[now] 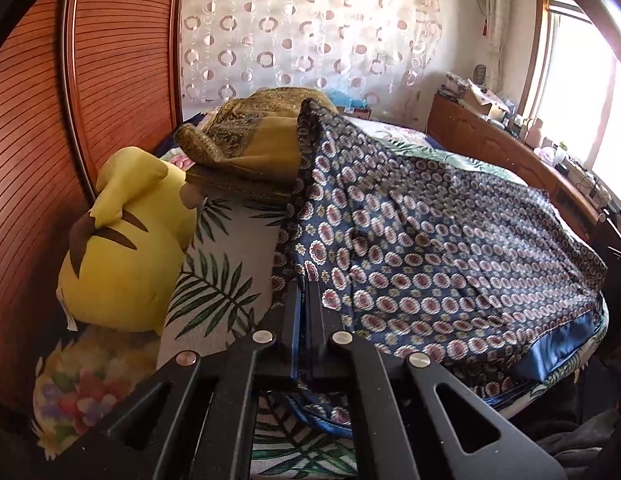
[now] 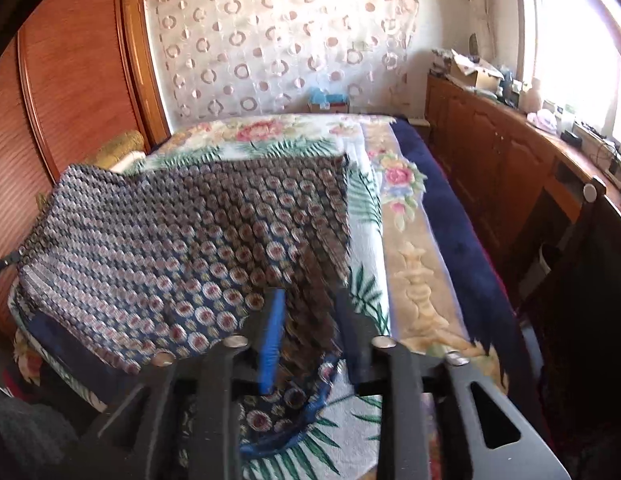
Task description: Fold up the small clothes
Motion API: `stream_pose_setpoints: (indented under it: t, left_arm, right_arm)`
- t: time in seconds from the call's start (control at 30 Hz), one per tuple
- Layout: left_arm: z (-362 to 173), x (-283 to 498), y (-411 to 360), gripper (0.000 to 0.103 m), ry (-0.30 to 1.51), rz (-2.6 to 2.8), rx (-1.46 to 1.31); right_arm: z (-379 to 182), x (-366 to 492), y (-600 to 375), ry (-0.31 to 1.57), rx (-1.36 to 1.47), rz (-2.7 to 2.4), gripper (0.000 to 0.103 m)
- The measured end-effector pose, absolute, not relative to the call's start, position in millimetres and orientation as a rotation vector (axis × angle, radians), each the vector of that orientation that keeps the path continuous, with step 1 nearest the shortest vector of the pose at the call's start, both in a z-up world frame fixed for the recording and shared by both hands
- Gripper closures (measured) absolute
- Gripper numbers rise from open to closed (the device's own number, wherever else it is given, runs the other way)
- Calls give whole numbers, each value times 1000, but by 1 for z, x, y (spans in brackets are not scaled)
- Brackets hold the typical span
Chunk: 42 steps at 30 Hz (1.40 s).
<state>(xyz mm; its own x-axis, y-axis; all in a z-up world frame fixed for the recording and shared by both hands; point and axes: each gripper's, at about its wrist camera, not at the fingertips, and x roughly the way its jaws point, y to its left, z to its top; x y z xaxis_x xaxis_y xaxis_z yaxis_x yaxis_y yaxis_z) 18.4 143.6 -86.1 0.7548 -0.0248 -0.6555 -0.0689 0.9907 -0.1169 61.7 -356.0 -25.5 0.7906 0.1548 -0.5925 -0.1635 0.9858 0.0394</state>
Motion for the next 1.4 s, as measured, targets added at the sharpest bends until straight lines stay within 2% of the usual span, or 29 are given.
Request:
stream_pose_setpoints:
  t: [0.13, 0.53, 0.6, 0.67, 0.73, 0.8, 0.87, 0.93, 1.13, 1.4]
  left_arm:
    - [-83, 18, 140, 101, 708, 22, -138]
    - [-71, 18, 127, 100, 702, 38, -104]
    - [-71, 19, 127, 86, 710, 43, -101]
    - [-72, 18, 128, 62, 707, 32, -108]
    - [-74, 19, 128, 58, 716, 26, -109]
    - [-77, 20, 128, 52, 724, 27, -107]
    - [-79, 21, 128, 37, 730, 27, -107]
    - [-81, 21, 130, 28, 730, 24, -118]
    - [-90, 23, 139, 28, 739, 60, -129]
    - [-110, 24, 159, 28, 789, 80, -206]
  right_arm:
    - [-23, 69, -335, 619, -22, 212, 58]
    - [-63, 116, -254, 687, -73, 307, 58]
    - [-68, 123, -246, 699, -87, 312, 58]
    - [-75, 130, -243, 711, -94, 311, 58]
    - [-79, 137, -237, 725, -105, 305, 55]
    - [-83, 132, -233, 712, -117, 305, 48]
    - [-86, 131, -232, 710, -124, 313, 37]
    - [-90, 127, -226, 706, -142, 314, 28]
    - [-95, 120, -221, 699, -176, 289, 18]
    - [-96, 118, -221, 689, -176, 277, 15]
